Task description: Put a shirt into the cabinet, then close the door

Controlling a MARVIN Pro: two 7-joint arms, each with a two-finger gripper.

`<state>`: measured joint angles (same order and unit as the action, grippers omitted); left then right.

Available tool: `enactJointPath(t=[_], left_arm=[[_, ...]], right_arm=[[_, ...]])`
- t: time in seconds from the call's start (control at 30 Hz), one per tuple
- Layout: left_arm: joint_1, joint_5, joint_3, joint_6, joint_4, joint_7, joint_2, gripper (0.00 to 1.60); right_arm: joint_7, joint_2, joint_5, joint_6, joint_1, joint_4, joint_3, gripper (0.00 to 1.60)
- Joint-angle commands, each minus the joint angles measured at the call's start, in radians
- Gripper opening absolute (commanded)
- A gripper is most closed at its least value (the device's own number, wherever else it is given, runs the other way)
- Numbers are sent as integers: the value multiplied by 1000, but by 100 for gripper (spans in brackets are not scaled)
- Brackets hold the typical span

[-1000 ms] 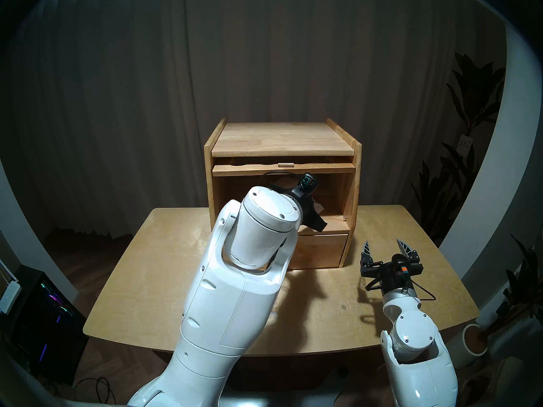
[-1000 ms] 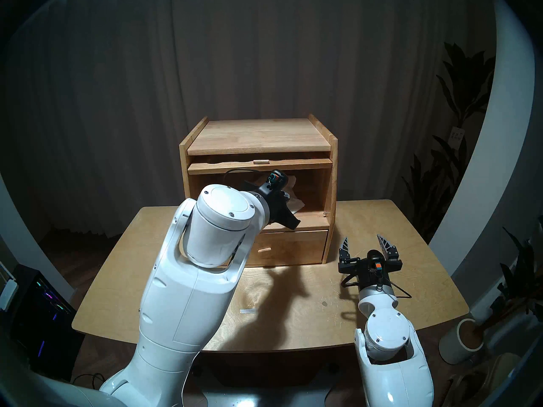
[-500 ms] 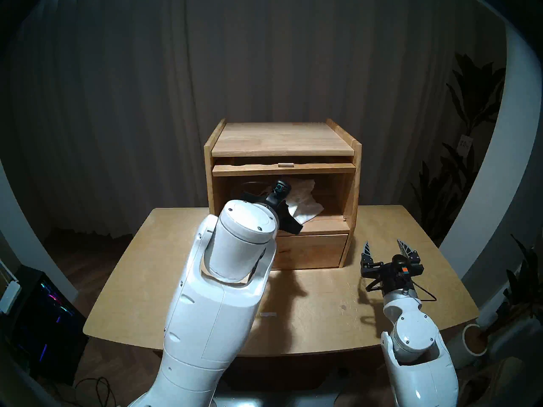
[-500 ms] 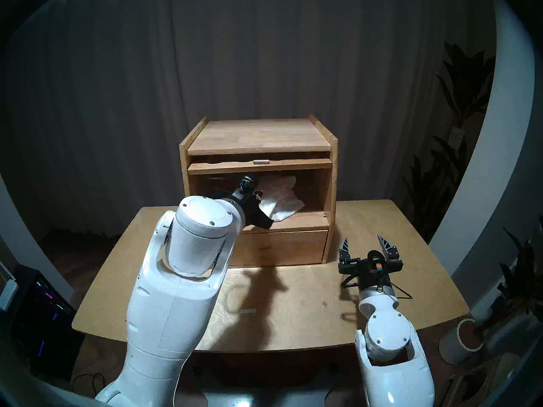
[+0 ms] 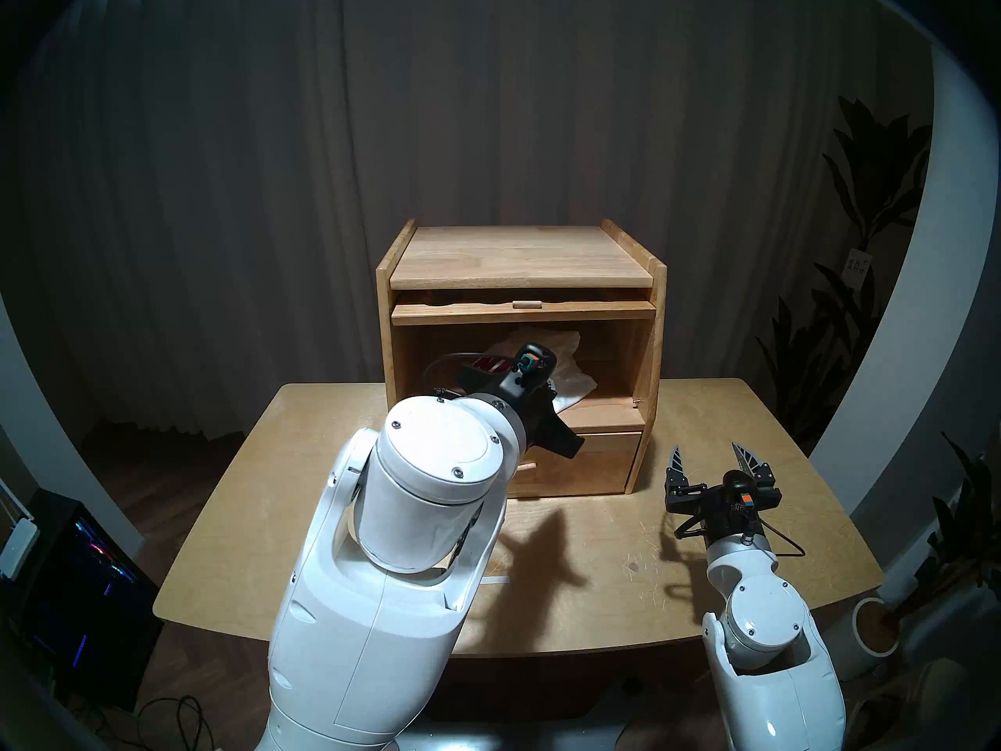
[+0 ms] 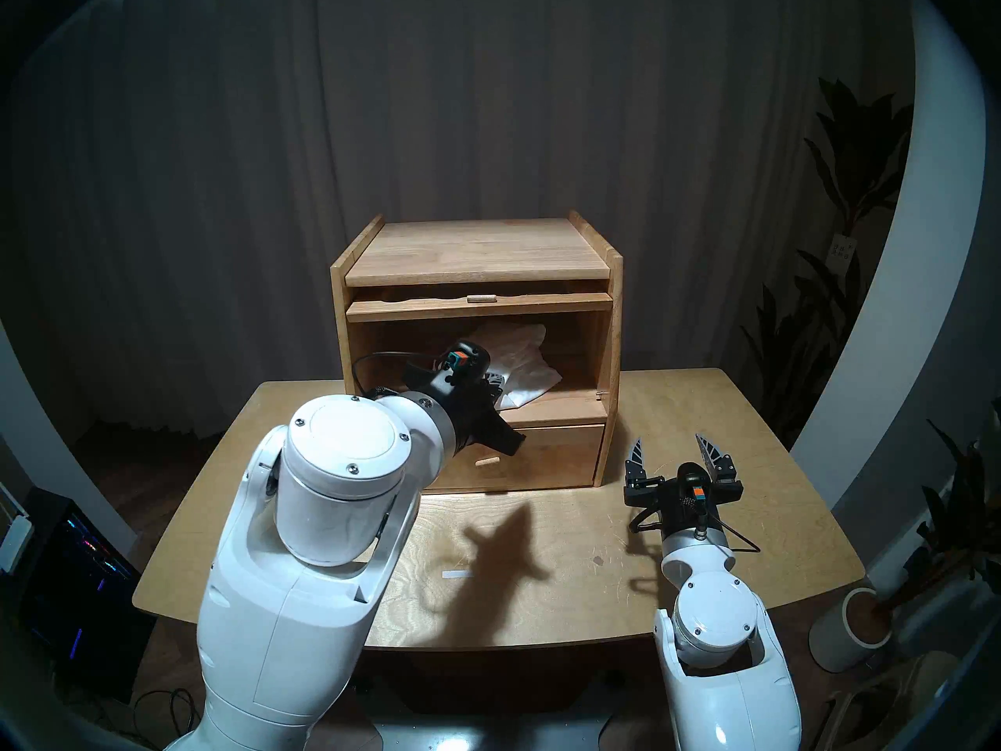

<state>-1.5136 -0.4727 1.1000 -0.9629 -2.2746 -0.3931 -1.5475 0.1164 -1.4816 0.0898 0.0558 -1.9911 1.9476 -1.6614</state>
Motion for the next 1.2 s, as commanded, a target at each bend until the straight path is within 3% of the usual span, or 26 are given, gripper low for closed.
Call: enactJointPath(t=[0.0, 0.57, 0.83, 1.17], left_arm=[[32, 38, -4, 3, -3, 60, -15, 0], [14, 148, -41, 3, 112, 223, 7, 0], [50, 227, -71, 3, 175, 319, -3, 0], [115, 295, -61, 3, 270, 431, -51, 0]], right_arm=[[-2, 3, 2, 8, -2, 31, 1, 160], [-2, 6, 1, 7, -7, 37, 1, 160], [-1, 7, 1, 7, -9, 39, 2, 160], [-1, 8, 0, 7, -10, 40, 2, 160]])
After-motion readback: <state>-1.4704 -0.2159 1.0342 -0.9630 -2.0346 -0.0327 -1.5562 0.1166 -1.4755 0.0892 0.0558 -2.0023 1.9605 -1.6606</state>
